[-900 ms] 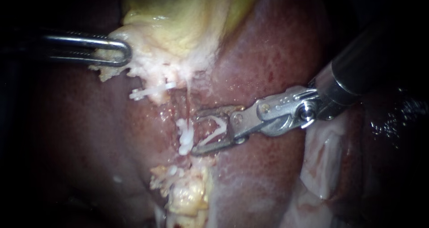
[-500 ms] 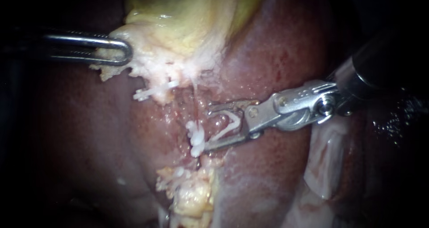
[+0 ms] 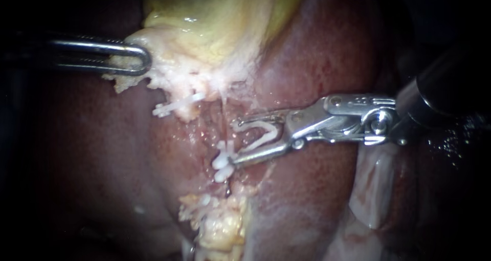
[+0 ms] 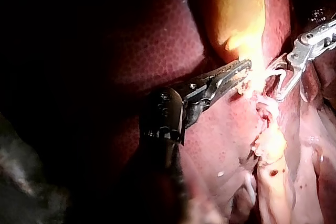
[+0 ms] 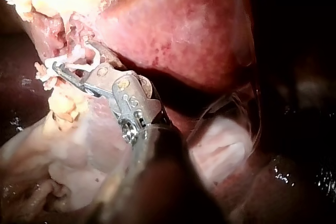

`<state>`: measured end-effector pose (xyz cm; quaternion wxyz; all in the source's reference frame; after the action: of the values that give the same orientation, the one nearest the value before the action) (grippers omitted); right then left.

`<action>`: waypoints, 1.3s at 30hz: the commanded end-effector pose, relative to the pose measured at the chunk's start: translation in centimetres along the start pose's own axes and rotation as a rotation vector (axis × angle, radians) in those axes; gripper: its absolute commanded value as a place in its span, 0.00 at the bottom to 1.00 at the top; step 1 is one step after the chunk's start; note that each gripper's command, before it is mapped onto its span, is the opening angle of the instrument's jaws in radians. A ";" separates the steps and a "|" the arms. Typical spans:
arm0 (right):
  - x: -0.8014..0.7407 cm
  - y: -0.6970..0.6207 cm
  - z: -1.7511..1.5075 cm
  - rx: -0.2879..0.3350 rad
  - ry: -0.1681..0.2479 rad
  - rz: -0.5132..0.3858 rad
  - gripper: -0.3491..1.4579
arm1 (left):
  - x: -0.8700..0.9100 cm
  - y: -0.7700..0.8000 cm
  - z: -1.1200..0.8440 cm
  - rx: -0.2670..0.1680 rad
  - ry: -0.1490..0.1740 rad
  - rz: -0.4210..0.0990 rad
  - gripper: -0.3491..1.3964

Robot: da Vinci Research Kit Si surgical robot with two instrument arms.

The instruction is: Clipping third clip right tube

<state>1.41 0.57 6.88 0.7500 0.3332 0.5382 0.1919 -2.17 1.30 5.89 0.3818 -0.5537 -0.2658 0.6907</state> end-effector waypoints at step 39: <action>0.26 -0.17 0.30 0.212 0.188 0.195 0.43 | -0.06 -0.03 0.04 0.002 0.001 0.004 0.00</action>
<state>1.78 0.52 6.62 0.6332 0.4423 0.5895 0.2365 -2.20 1.26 5.96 0.3812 -0.5540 -0.2638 0.6915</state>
